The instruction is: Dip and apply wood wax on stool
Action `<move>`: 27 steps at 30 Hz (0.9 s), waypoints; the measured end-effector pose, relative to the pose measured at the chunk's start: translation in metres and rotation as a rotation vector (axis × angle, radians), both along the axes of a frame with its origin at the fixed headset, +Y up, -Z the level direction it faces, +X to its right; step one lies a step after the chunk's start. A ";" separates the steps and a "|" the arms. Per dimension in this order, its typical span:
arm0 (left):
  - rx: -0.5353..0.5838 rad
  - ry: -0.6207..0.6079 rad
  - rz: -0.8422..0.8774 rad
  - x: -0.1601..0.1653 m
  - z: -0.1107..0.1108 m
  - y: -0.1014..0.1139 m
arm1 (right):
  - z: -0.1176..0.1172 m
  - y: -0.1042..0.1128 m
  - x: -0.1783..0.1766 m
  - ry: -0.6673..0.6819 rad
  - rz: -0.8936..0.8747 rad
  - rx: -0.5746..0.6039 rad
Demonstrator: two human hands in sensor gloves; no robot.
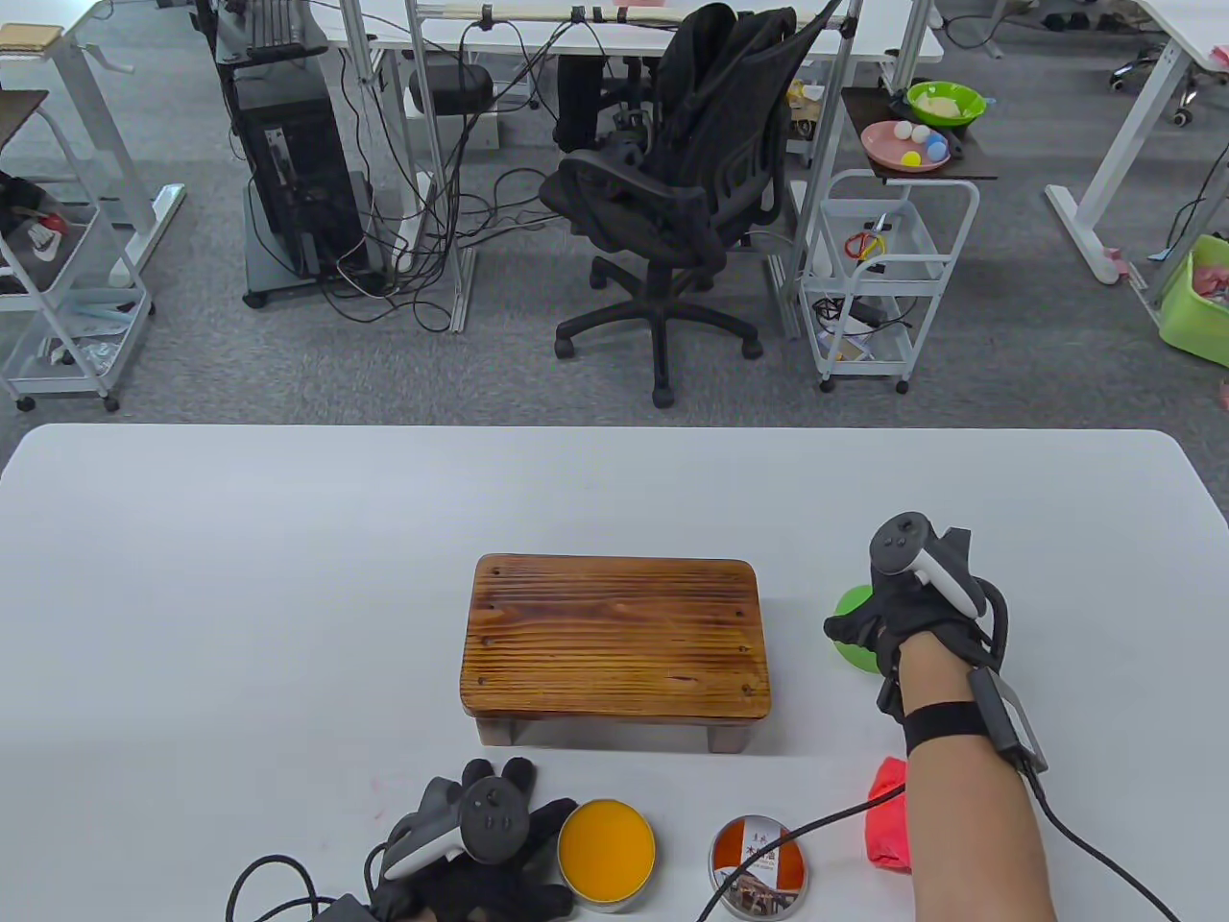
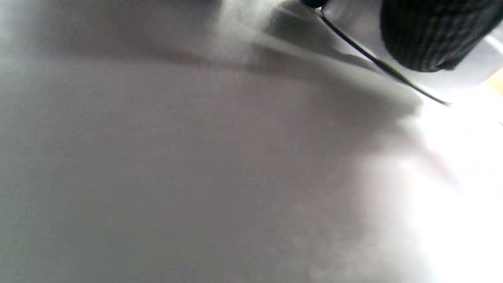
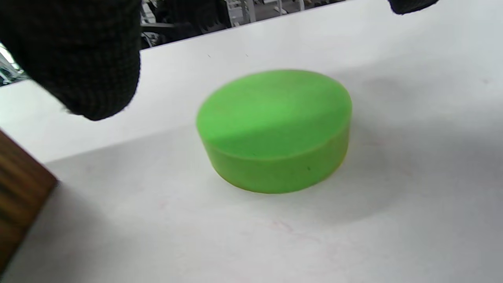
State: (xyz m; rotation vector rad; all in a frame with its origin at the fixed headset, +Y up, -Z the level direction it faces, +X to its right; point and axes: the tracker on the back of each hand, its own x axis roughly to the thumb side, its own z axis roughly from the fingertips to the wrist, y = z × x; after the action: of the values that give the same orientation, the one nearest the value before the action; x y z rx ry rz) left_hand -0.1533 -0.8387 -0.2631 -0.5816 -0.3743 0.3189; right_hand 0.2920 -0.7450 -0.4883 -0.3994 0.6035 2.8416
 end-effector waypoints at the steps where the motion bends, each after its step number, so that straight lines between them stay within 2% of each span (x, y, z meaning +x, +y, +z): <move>1: 0.000 0.000 0.000 0.000 0.000 0.000 | -0.003 -0.006 0.003 -0.012 -0.011 -0.019; 5: 0.000 0.000 0.000 0.000 0.000 0.000 | -0.009 -0.027 0.009 -0.038 -0.064 -0.055; 10: 0.000 0.000 0.000 0.000 0.000 0.000 | -0.009 -0.045 0.011 -0.044 -0.046 -0.108; 12: 0.000 0.000 0.000 0.000 0.000 0.000 | -0.009 -0.046 0.008 -0.036 -0.030 -0.043; 16: 0.000 0.000 0.000 0.000 0.000 0.000 | -0.006 -0.041 0.003 -0.004 0.012 -0.002; 18: 0.000 0.000 0.000 0.000 0.000 0.000 | -0.003 -0.030 0.000 0.020 -0.001 0.032; 21: 0.000 0.000 0.000 0.000 0.000 0.000 | 0.007 0.001 -0.008 0.098 -0.007 0.130; 24: 0.000 0.000 0.000 0.000 0.000 0.000 | 0.024 0.039 -0.026 0.226 0.025 0.225; 26: 0.000 0.000 0.000 0.000 0.000 0.000 | 0.049 0.073 -0.052 0.384 0.040 0.288; 27: 0.000 0.000 0.000 0.000 0.000 0.000 | 0.054 0.078 -0.058 0.411 0.041 0.298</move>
State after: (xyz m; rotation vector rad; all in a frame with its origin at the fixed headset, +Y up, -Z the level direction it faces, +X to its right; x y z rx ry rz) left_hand -0.1533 -0.8387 -0.2631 -0.5816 -0.3743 0.3189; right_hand 0.2339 -0.6666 -0.4342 0.2310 0.2262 3.0044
